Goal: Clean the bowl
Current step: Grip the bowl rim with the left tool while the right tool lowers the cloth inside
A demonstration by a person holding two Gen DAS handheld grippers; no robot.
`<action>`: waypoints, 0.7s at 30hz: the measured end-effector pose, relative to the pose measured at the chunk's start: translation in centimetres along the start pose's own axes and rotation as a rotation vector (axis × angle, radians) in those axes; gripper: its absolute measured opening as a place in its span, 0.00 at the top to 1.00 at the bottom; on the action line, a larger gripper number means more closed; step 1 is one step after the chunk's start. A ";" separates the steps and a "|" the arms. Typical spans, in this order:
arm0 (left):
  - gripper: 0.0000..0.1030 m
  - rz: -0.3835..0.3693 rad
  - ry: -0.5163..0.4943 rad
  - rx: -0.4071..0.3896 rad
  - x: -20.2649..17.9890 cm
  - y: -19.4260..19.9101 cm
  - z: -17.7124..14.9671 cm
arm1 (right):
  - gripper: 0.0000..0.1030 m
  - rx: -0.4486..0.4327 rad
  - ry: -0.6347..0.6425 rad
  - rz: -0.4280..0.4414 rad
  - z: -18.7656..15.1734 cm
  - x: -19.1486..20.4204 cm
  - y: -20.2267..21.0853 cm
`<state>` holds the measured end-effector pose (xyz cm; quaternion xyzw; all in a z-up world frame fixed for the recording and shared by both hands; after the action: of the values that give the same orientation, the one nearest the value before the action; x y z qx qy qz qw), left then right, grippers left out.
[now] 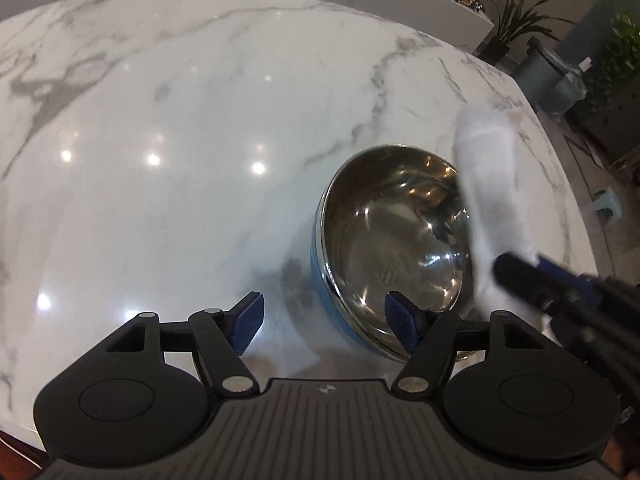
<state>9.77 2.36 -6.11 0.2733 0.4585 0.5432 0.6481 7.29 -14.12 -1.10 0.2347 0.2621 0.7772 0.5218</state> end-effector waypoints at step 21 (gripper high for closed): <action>0.46 -0.101 0.054 -0.001 1.5 -0.6 0.9 | 0.90 0.015 0.054 0.036 0.0 1.0 -0.4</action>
<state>10.83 3.78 -6.68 0.2348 0.4889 0.5170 0.6622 7.22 -13.10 -1.26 0.2220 0.2775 0.7906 0.4987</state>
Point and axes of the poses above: each gripper's, at about its wrist camera, not at the fingertips, and y roughly against the way its jaws point, x to its left, z to its top, the point moved 3 cm from there along -y, roughly the way its jaws point, and after that the axes turned 4 degrees about -x, right-handed, at the moved point
